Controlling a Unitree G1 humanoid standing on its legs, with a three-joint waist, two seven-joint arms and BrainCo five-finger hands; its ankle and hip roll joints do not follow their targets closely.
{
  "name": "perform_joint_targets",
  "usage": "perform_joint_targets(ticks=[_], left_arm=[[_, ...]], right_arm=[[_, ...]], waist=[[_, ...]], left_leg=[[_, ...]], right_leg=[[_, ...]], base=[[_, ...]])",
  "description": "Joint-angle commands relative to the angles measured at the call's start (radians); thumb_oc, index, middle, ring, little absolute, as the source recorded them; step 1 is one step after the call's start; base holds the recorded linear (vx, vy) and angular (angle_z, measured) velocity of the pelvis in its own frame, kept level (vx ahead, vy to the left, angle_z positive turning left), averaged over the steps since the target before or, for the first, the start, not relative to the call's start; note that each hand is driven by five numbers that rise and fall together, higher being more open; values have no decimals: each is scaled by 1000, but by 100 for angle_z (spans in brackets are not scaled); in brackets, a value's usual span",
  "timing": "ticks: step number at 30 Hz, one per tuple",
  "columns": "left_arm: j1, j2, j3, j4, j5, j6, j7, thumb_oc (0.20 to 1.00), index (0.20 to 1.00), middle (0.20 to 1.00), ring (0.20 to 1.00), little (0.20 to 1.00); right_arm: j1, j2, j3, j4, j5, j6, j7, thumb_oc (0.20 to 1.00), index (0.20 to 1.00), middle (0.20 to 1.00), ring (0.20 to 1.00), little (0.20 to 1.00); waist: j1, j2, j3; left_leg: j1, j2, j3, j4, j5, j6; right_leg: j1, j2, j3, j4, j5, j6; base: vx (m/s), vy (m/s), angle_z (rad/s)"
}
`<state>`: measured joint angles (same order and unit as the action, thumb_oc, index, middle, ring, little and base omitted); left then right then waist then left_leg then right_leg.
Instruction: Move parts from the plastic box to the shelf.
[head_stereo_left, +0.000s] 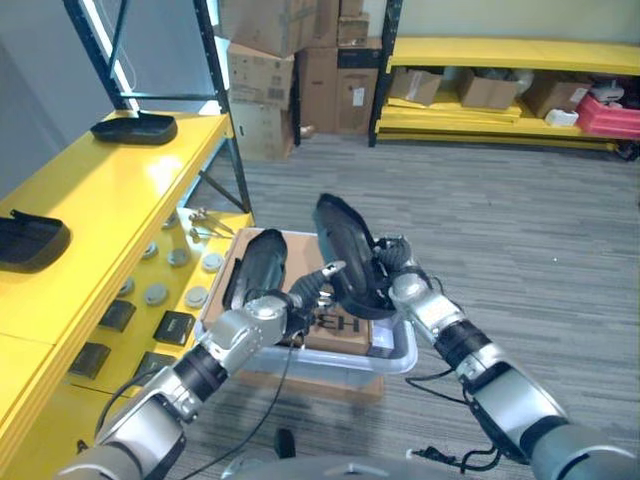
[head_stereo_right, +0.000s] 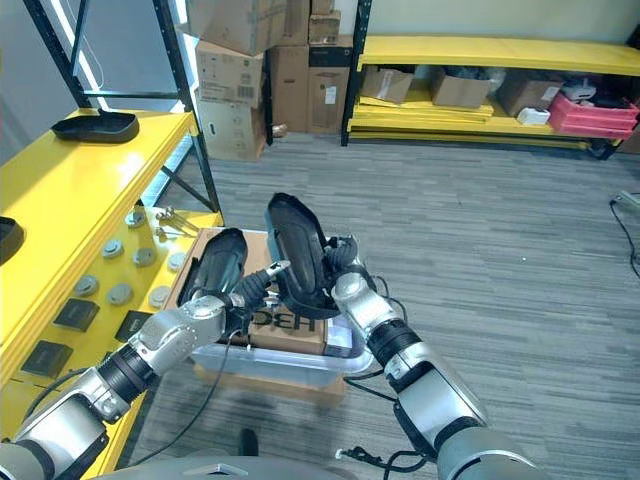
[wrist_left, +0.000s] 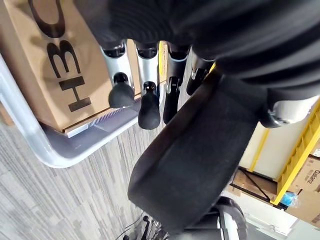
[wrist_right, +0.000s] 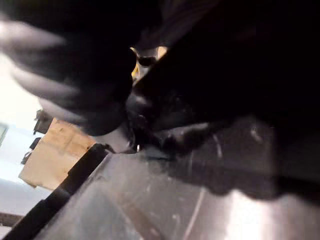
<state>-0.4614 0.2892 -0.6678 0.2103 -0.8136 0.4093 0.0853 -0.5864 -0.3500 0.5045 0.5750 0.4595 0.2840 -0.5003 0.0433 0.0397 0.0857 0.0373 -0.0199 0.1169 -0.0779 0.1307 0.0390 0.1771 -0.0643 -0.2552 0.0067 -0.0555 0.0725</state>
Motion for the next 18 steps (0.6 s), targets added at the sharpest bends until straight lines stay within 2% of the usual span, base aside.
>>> perform_joint_targets(ticks=[1, 5, 8, 12, 18], left_arm=[[-140, -177, 4, -64, -4, -184, -43, 200, 200, 200, 200, 200], [-137, -142, 40, -111, 11, -186, -10, 200, 200, 200, 200, 200], [-121, -109, 75, -145, 13, -185, -5, 200, 200, 200, 200, 200], [-101, -83, 102, -166, 62, -192, -10, 200, 200, 200, 200, 200], [-67, -43, 131, -199, 126, -205, 9, 200, 200, 200, 200, 200]], right_arm=[[-40, 213, 39, -63, 201, -150, 54, 1000, 1000, 1000, 1000, 1000], [-2, 220, -15, -128, 341, -209, 43, 1000, 1000, 1000, 1000, 1000], [41, 209, -71, -186, 412, -228, 53, 1000, 1000, 1000, 1000, 1000], [86, 186, -118, -240, 404, -263, 54, 1000, 1000, 1000, 1000, 1000], [159, 138, -203, -352, 450, -321, 113, 1000, 1000, 1000, 1000, 1000]], waist=[[29, -34, -25], [29, -32, -24], [26, -32, -23], [20, -32, -22], [-1, -34, -18]], left_leg=[[59, 2, -38, 4, -117, -27], [59, 4, -36, 5, -117, -27], [60, 3, -35, 5, -118, -26], [59, 5, -31, 5, -117, -23], [62, 7, -22, 2, -118, -20]], right_leg=[[-94, -77, 14, -67, 161, 94], [-92, -77, 14, -69, 160, 93], [-92, -76, 16, -73, 161, 93], [-93, -75, 19, -76, 163, 95], [-97, -72, 28, -79, 167, 100]], base=[[0, 0, 0], [0, 0, 0], [0, 0, 0], [-1, 2, -3], [-10, -2, -8]])
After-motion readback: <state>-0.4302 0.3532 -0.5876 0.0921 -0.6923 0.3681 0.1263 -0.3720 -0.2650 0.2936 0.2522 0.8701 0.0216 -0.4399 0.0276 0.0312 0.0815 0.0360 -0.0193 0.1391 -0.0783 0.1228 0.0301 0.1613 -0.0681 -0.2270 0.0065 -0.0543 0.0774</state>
